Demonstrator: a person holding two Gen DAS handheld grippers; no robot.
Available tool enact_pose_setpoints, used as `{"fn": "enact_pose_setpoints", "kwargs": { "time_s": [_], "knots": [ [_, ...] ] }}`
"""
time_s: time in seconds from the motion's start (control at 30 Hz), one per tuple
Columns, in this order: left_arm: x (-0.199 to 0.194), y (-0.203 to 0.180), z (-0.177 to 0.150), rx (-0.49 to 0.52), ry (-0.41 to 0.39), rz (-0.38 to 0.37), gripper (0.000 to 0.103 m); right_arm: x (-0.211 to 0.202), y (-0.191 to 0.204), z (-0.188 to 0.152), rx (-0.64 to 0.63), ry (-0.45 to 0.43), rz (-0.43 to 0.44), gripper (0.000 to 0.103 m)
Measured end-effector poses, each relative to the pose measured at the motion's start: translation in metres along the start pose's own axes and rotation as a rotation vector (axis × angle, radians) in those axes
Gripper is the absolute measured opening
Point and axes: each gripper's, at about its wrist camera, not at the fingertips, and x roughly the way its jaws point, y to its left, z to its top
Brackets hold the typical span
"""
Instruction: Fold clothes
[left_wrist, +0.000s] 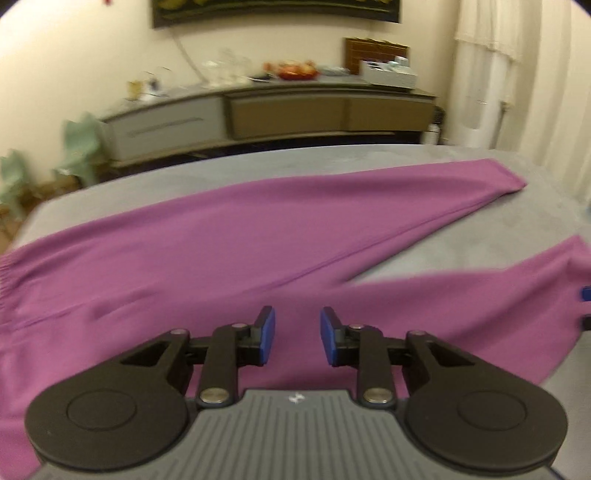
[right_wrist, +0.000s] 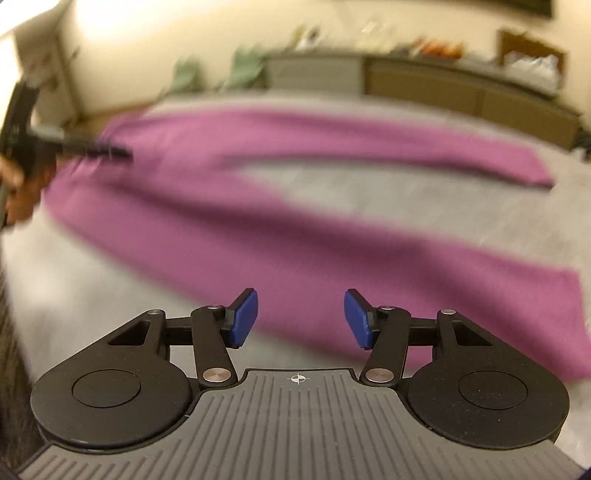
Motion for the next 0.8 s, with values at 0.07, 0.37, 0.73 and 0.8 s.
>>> {"fn": "enact_pose_setpoints", "kwargs": {
  "time_s": [0.07, 0.37, 0.73, 0.8],
  "knots": [
    [0.024, -0.023, 0.016, 0.039, 0.037, -0.032, 0.028, 0.023, 0.000, 0.009, 0.030, -0.004, -0.023, 0.056],
    [0.067, -0.048, 0.046, 0.036, 0.066, 0.039, 0.025, 0.012, 0.021, -0.019, -0.200, 0.186, 0.072, 0.057],
    [0.006, -0.133, 0.008, 0.215, -0.017, -0.160, 0.025, 0.002, -0.160, 0.013, 0.105, 0.177, -0.255, 0.051],
    [0.010, -0.160, -0.006, 0.278, 0.004, -0.190, 0.025, 0.013, -0.165, 0.009, 0.067, 0.199, -0.254, 0.048]
  ]
}}
